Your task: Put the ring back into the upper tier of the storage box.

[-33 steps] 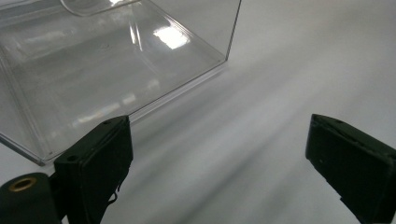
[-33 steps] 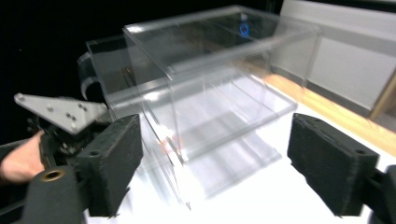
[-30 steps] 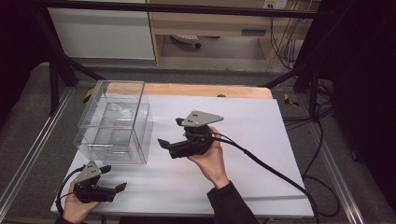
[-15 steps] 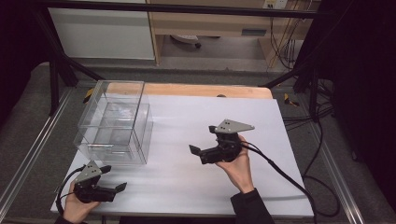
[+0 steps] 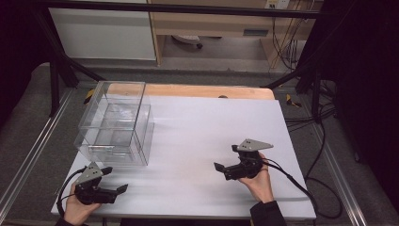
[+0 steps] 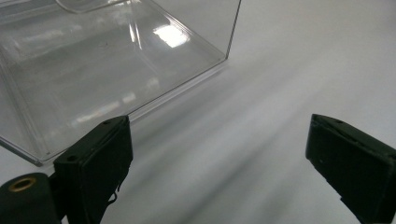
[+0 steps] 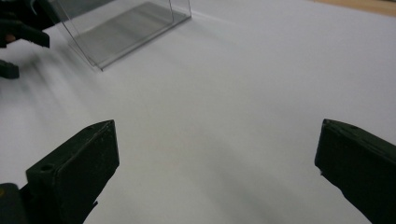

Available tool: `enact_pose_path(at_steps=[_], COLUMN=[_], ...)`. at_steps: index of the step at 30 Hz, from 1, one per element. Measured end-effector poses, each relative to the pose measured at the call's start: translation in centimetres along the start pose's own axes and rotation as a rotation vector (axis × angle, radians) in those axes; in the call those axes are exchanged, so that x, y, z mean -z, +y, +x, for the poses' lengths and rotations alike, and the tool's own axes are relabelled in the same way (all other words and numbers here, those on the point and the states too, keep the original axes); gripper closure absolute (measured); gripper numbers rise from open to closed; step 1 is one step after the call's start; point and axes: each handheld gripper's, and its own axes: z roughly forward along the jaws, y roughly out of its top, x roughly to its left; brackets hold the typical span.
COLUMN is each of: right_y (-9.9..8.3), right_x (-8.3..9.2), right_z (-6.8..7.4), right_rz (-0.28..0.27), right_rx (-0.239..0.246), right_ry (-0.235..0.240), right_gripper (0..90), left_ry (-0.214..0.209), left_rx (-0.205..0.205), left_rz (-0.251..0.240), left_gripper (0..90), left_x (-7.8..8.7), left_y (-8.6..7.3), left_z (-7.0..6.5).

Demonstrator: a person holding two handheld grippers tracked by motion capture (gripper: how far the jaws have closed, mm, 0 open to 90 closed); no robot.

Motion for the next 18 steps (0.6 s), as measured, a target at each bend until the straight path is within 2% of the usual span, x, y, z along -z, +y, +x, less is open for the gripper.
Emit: enact_pose_path(at_steps=[4, 9, 14, 18], right_y=[-2.2, -4.0, -5.3, -6.4], right_x=[0.5, 1.6, 2.8, 3.8], right_z=[-1.0, -1.9, -2.6, -3.2], right_rz=[0.038, 0.051, 0.054, 0.068], right_rx=[-0.029, -0.037, -0.042, -0.048], right_ry=[-0.010, -0.009, -0.012, -0.034], right_gripper=[0.2, 0.2, 0.2, 0.2], left_ry=[0.000, 0.002, 0.000, 0.001], left_rx=[0.001, 0.001, -0.001, 0.001], left_rz=[-0.001, -0.002, 0.000, 0.000], left_gripper=[6.9, 6.9, 7.0, 7.0], left_x=[0.0, 0.0, 0.0, 0.0], left_y=[0.0, 0.0, 0.0, 0.0], left_z=[0.0, 0.0, 0.0, 0.0])
